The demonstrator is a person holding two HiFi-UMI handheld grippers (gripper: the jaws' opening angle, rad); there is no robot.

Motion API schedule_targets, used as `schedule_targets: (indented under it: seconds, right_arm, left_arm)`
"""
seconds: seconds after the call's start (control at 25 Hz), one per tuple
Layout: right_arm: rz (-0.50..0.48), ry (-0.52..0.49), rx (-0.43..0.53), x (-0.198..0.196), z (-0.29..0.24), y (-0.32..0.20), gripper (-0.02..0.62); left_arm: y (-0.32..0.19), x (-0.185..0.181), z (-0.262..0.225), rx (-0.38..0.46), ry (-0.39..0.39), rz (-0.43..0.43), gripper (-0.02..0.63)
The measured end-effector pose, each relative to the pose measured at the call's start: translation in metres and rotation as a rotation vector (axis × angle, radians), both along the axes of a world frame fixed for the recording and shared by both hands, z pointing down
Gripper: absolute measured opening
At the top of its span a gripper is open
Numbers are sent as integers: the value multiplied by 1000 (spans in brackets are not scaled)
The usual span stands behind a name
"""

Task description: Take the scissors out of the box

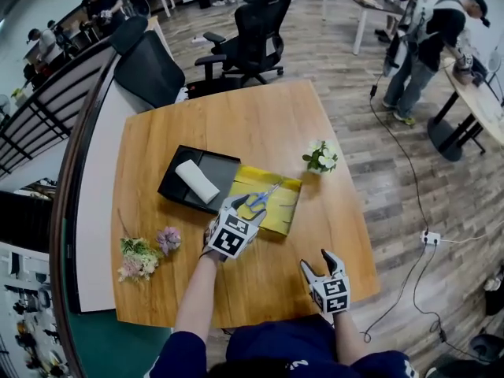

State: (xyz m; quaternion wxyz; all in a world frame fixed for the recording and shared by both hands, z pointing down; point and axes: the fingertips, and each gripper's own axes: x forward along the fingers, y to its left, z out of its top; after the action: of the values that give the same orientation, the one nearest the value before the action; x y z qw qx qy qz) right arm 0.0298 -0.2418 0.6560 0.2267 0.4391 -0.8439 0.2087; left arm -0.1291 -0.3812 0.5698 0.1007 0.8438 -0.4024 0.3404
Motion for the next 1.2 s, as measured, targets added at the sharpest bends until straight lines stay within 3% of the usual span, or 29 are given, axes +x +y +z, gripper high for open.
schedule_targets:
  seconds: [0.16, 0.4, 0.64, 0.8, 1.0, 1.08, 1.2]
  right_arm:
    - [11, 1, -15, 7, 5, 0, 272]
    - [48, 21, -45, 24, 15, 0, 264]
    - [59, 64, -97, 43, 27, 2, 261]
    - [54, 81, -96, 45, 30, -2, 261]
    - [70, 94, -98, 51, 31, -8, 261]
    - [80, 101, -97, 57, 31, -12, 259]
    - [90, 104, -99, 61, 33, -14, 259]
  left_arm:
    - [-15, -1, 16, -64, 9, 8, 245]
    - [-29, -9, 56, -165, -63, 22, 244]
    - [-44, -2, 75, -163, -87, 22, 222]
    - [-57, -1, 91, -207, -199, 87, 218]
    - [-47, -10, 128, -346, -243, 84, 207]
    - [-50, -12, 132, -359, -233, 62, 206]
    - [-49, -10, 135, -413, -136, 28, 213]
